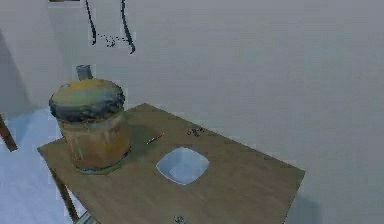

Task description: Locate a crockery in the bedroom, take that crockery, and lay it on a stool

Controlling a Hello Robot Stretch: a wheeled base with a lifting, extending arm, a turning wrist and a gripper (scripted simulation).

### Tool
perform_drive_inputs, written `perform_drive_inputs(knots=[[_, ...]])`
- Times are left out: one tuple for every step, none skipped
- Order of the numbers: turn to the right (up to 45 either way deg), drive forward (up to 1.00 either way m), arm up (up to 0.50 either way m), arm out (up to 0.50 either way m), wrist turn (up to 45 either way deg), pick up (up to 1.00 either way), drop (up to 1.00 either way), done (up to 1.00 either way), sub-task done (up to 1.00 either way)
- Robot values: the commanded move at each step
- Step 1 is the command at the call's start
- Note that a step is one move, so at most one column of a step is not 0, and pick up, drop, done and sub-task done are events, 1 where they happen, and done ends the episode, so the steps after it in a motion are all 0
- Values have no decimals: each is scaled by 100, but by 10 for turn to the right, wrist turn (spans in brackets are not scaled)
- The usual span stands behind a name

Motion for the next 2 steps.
perform_drive_inputs(knots=[[-450,0,0,0,0,0,0,0,0],[-420,0,0,0,0,0,0,0,0]])
